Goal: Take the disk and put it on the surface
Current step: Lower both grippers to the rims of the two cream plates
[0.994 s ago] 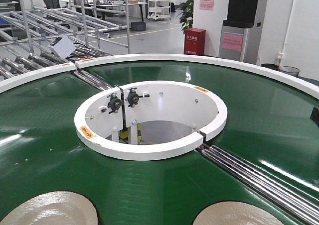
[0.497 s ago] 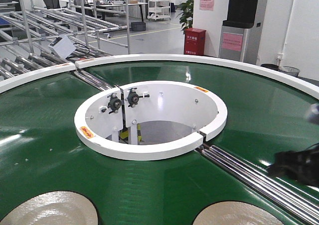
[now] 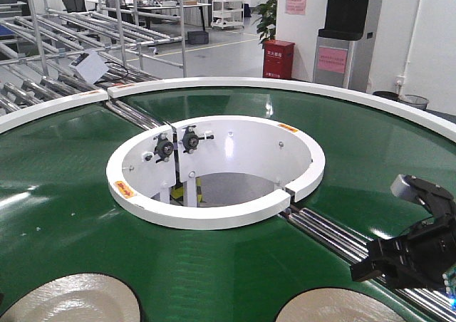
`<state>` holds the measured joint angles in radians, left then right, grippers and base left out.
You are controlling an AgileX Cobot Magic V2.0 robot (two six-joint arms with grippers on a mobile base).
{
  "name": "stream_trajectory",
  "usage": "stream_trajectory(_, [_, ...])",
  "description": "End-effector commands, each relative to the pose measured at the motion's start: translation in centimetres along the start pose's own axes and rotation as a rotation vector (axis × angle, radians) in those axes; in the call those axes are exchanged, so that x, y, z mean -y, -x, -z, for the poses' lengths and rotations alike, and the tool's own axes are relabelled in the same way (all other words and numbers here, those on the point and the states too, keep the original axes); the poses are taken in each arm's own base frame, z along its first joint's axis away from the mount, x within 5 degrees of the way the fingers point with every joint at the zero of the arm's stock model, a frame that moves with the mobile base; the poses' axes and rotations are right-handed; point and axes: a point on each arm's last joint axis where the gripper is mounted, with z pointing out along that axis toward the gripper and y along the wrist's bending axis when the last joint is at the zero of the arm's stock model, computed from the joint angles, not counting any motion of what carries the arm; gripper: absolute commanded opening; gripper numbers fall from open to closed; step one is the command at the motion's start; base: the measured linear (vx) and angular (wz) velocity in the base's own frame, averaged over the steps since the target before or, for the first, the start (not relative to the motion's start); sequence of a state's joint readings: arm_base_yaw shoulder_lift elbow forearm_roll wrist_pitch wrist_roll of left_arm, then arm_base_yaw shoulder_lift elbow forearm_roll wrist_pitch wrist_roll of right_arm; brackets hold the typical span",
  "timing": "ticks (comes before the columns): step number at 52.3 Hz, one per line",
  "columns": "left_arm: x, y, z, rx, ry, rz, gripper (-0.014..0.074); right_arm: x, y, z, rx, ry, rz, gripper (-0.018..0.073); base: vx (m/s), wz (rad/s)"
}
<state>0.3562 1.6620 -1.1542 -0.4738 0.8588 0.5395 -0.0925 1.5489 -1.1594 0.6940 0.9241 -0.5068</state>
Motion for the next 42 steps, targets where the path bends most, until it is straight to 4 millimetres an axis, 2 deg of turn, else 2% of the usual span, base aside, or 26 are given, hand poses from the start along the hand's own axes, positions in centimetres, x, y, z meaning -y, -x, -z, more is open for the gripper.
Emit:
stream_trajectory(1, [-0.6, 1.6, 1.2, 0.079, -0.021, 0.024, 0.0468, -1.2, 1.4, 2.1, 0.094, 0.018, 0.037, 0.0473, 0.0, 0.0])
stream_trajectory(6, [-1.3, 2.1, 0.1, 0.057, -0.063, 0.017, 0.0468, -1.5, 1.8, 2.5, 0.105, 0.021, 0.047, 0.0473, 0.0, 0.0])
stream_trajectory(20, [-1.6, 2.5, -3.4, -0.021, -0.226, -0.04, 0.0468, -1.8, 2.2, 2.9, 0.113, 0.028, 0.058, 0.0473, 0.0, 0.0])
stream_trajectory(32, [-0.8, 2.2, -5.3, -0.055, -0.417, -0.007, 0.0462, -1.8, 2.3, 2.9, 0.121, 0.024, 0.058, 0.0473, 0.0, 0.0])
stream_trajectory(37, [0.0, 2.4, -5.4, -0.047, -0.492, 0.011, 0.0419, -1.8, 2.3, 2.9, 0.119, 0.022, 0.06, 0.0473, 0.0, 0.0])
stream_trajectory(42, [1.0, 2.3, -5.5, -0.066, -0.527, -0.013, 0.0335, -1.7, 2.2, 2.9, 0.115, 0.019, 0.063, 0.0473, 0.0, 0.0])
